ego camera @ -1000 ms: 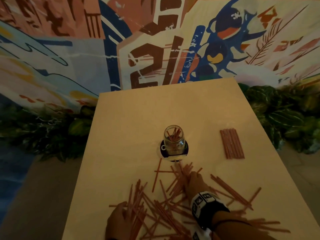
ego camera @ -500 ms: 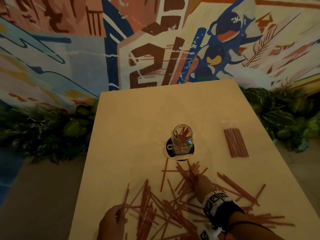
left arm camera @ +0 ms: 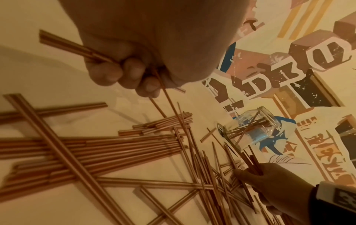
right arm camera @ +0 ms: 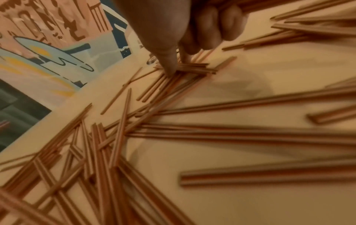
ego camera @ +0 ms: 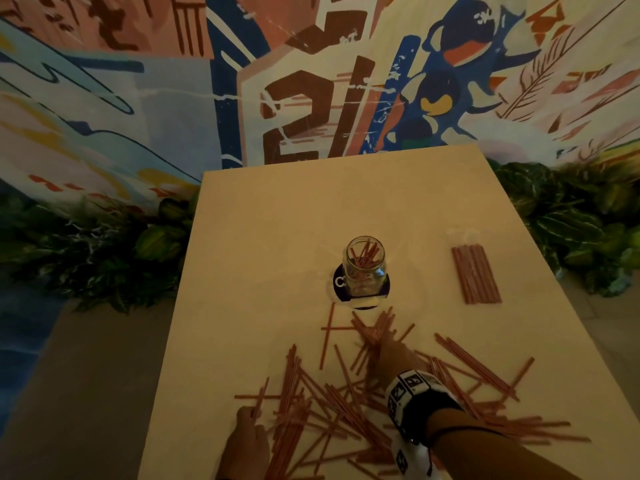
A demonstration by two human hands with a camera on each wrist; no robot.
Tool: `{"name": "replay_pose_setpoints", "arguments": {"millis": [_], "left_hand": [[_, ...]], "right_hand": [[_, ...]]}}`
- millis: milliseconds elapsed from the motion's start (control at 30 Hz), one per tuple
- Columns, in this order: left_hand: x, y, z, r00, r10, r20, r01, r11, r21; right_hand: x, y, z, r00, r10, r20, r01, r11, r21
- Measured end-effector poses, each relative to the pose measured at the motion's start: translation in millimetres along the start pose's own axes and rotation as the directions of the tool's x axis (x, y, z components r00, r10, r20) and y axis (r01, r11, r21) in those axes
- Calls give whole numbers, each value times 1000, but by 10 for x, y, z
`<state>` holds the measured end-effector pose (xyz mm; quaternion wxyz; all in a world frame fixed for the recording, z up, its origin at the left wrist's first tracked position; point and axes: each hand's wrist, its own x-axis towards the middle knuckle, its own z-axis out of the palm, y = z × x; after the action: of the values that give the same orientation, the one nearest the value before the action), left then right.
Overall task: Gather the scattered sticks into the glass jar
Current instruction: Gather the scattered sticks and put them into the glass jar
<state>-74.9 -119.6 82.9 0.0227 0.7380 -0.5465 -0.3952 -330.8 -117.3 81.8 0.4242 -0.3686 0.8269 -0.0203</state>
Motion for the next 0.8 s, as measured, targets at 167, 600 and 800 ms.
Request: {"name": "replay_pose_setpoints", "arguments": {"millis": [167, 600, 800], "left_hand": [[-53, 2, -42, 998, 0, 60, -3, 999, 42], [-185, 52, 1, 938, 73, 339, -157, 961, 226], [-171, 139, 68, 949, 6, 314, -63, 983, 171]], "right_hand": [[6, -47, -23, 1000, 9, 5, -8, 994, -110], [-36, -31, -96, 1000, 22, 17, -22, 1000, -10], [-253, -52, 67, 992, -115, 48, 114, 993, 28]]}}
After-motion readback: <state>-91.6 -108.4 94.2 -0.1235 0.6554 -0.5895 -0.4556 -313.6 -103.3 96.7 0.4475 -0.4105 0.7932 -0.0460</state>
